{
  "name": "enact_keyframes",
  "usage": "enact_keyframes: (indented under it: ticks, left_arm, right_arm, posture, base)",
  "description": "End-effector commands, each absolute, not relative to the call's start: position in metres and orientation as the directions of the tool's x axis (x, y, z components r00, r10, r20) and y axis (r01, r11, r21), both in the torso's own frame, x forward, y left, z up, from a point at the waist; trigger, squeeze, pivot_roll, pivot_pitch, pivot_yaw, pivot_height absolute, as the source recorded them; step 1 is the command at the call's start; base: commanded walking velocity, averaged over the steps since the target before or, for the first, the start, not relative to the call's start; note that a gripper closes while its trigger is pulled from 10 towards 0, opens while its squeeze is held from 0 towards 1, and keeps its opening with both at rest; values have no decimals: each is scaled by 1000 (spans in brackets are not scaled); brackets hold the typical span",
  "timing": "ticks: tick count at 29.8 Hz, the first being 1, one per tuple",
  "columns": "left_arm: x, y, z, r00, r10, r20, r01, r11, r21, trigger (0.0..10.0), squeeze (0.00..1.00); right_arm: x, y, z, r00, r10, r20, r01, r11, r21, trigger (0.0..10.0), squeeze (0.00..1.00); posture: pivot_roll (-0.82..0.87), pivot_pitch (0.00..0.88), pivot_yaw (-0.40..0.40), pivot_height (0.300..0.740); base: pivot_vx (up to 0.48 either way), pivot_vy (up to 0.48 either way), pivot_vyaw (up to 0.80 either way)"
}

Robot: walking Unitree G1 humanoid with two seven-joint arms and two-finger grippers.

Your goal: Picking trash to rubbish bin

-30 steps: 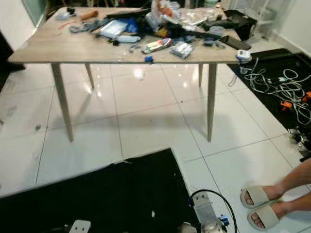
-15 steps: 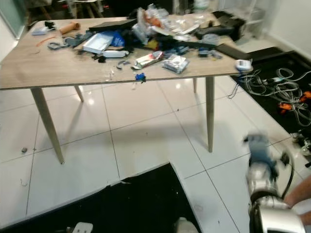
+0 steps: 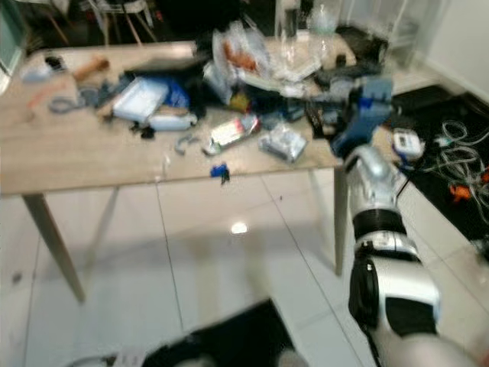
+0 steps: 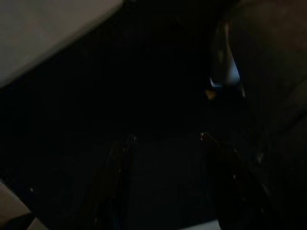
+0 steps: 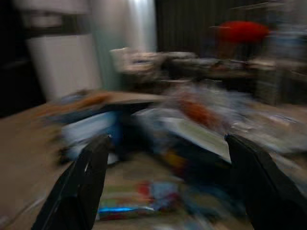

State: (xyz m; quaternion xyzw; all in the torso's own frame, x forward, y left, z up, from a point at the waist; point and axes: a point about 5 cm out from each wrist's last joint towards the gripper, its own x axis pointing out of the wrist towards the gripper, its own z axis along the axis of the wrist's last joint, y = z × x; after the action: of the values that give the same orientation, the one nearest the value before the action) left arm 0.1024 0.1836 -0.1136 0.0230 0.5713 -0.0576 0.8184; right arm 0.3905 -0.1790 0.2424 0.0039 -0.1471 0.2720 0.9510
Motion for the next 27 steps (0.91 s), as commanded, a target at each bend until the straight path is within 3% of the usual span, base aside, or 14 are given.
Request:
enact_keyframes:
  ticks: [1,5,8,12,18,19,20,22,25,27]
  left_arm:
    - [115,166,-111,383,-124,-915,146,987,-72,10000,0]
    - [114,165,-112,380,-121,-917,126,989,-79,10000,0]
    - [114,165,-112,379,-122,-917,127,989,-79,10000,0]
    - [114,165,-112,377,-127,-917,133,988,-81,10000,0]
    - [114,165,-112,378,-130,-917,141,987,-82,10000,0]
    - [114,165,-112,378,-130,-917,141,987,-82,10000,0]
    - [114,165,-112,378,-131,-916,141,987,-82,10000,0]
    - [114,165,-112,377,-131,-917,141,987,-83,10000,0]
    - [114,165,-112,377,-132,-917,142,986,-84,10000,0]
    - [113,165,-112,374,-134,-918,145,986,-85,10000,0]
  right_arm:
    - [388,-173,234,781,589,208,-574,808,-133,10000,0]
    - [393,-177,220,816,578,-12,-553,774,-307,10000,0]
    - [395,-187,217,847,527,-75,-521,793,-315,10000,0]
    - [386,-187,212,780,611,-139,-616,707,-348,10000,0]
    - [382,-189,202,752,608,-255,-652,630,-422,10000,0]
    - [382,-189,202,752,608,-255,-652,630,-422,10000,0]
    - [389,-193,204,810,532,-246,-583,689,-431,10000,0]
    - [392,-199,204,852,450,-267,-523,731,-437,10000,0]
    - [392,-202,204,863,424,-275,-506,743,-439,10000,0]
    - [394,-212,200,895,327,-303,-434,794,-425,10000,0]
  posture:
    - [8,75,35,740]
    - [4,76,35,740]
    - [-3,78,36,740]
    - [-3,78,36,740]
    - [-6,81,38,740]
    - [-6,81,38,740]
    - [-4,83,37,740]
    - [-2,85,40,740]
    - [-2,85,40,740]
    - [-2,87,40,740]
  base:
    - [480,0,0]
    - [153,0,0]
    - [0,0,0]
    - [0,0,0]
    - [0,0,0]
    - [0,0,0]
    - [0,0,0]
    - [0,0,0]
    - [0,0,0]
    - [0,0,0]
